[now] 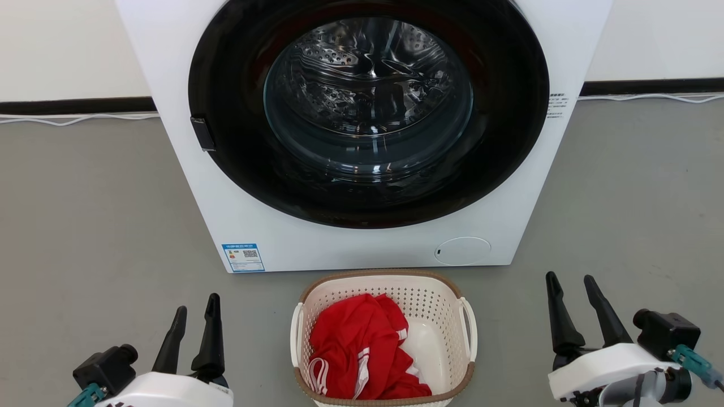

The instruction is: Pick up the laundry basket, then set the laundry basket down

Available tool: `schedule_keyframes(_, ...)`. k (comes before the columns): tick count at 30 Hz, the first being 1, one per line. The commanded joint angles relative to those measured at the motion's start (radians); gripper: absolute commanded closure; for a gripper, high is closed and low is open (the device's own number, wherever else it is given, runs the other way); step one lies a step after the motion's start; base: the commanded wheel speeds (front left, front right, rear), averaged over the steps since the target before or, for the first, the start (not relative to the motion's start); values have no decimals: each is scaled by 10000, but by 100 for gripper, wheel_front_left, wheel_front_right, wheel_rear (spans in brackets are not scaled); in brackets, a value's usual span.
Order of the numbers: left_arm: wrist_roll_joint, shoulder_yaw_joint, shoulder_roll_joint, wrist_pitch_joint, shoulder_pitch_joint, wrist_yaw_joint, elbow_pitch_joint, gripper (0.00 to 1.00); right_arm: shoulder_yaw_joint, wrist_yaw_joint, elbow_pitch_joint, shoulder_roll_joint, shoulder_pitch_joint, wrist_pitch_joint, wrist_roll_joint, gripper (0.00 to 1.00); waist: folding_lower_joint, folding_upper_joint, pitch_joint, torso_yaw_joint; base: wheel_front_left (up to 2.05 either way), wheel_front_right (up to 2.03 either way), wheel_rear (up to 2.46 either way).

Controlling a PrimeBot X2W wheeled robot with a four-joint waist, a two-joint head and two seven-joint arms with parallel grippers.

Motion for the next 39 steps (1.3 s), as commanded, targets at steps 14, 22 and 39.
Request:
schedule_keyframes(14, 2280, 322, 130, -549, -201, 244, 45, 0, 83, 131, 415, -93, -524, -601, -2175, 0, 0, 0, -5, -54, 0, 0, 0)
schedule_keyframes(22, 3122, 414, 139, -784, -209, 363, 78, 0, 10, 141, 644, -87, -613, -836, -3193, 0, 0, 0, -2, -45, 0, 0, 0)
schedule_keyframes(39, 3694, 535, 144, -927, -214, 449, 86, 0, -217, 148, 818, -24, -666, -979, -3674, 0, 0, 0, -19, -69, 0, 0, 0)
